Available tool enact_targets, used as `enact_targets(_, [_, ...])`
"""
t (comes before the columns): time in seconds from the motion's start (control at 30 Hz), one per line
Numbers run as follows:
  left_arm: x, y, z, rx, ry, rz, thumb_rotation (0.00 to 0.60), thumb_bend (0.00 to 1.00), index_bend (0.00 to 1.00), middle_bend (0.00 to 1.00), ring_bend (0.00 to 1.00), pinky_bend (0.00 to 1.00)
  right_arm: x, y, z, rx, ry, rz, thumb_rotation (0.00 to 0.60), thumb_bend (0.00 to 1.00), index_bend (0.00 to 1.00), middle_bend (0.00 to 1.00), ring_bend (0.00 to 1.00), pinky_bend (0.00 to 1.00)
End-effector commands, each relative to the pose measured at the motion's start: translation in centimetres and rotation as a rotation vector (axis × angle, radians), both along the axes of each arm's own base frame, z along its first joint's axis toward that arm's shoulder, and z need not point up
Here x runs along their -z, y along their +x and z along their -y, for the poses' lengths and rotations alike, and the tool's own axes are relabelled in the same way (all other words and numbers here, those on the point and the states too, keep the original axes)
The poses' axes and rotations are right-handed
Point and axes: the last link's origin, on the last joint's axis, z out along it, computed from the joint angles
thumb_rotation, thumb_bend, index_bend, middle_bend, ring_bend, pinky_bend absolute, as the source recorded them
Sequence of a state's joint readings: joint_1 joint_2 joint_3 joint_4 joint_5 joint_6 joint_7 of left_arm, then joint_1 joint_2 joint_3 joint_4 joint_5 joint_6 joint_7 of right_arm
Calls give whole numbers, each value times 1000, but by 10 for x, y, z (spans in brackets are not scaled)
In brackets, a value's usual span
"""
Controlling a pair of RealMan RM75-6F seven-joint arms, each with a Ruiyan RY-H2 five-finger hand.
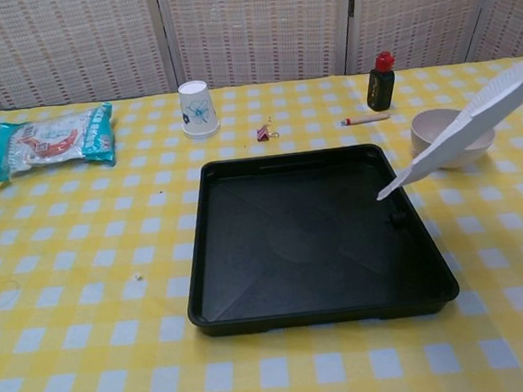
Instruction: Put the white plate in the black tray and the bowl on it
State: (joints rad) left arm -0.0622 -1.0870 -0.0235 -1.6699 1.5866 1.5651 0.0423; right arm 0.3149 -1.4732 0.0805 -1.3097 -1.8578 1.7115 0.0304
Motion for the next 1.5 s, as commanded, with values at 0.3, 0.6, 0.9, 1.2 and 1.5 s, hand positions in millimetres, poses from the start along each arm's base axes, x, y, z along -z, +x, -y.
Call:
enact_targets(0.3, [-9,-7,-5,-28,16,28,600,321,0,0,20,41,73,60,51,-55,143,22,600,529,704,197,154,0])
enact_targets(0.6, [-14,-12,-6,-45,18,45,600,321,0,0,18,41,117,82,75,-64,207,21,600,529,704,197,152,0])
enact_targets(0.9, [-13,-9,-5,-35,-13,79,600,321,0,0,18,41,131,60,63,-10,246,-33,600,528,704,173,151,0])
enact_targets(1.2, [-11,-8,-6,-24,-29,85,600,321,0,0,19,42,130,40,49,86,323,-144,600,529,464,44,60,0])
enact_targets(1.5, [-13,-8,-5,-20,-24,83,600,321,0,0,19,42,123,34,47,235,399,-261,600,521,104,0,0,0])
